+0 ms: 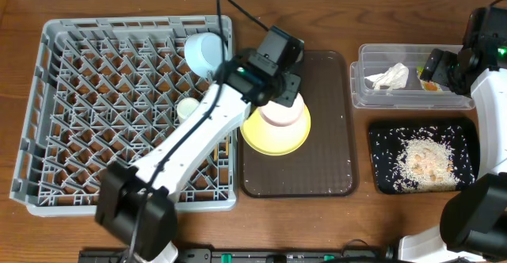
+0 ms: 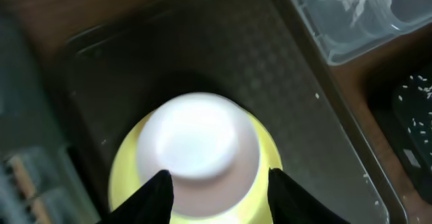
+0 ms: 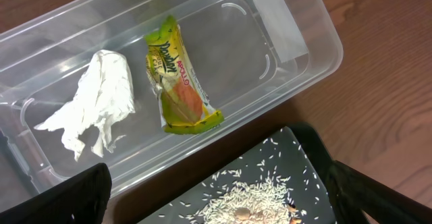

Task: Sort waste into correct bins and load items into the dishwasher rack
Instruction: 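Grasp the pink bowl rim with the left gripper and lift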

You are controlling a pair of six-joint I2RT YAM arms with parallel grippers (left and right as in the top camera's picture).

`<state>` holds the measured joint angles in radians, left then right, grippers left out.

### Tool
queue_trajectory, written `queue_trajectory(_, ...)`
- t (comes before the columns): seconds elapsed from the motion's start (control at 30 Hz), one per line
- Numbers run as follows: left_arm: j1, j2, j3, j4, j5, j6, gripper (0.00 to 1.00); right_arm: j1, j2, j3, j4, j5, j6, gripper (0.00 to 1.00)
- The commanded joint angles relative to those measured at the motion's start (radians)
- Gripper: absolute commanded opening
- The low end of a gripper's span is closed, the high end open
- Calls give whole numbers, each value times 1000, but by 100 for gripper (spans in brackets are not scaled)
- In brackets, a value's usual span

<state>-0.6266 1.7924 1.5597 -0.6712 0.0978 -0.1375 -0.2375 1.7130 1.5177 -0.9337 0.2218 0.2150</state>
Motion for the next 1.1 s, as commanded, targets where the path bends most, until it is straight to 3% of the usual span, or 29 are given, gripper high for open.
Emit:
queue_trajectory(0.0,-39,81,-17,53,-5,-5,48,-6,-20,18,-1,13,-11,99)
queue_trajectory(0.53,-80,276,-18,105,-6,-5,46,-6,-20,18,-2,14,-11,99)
queue_trajectory(1.07,-83,297,-17,66,-4,-5,20,-6,-20,18,-2,13,-11,99)
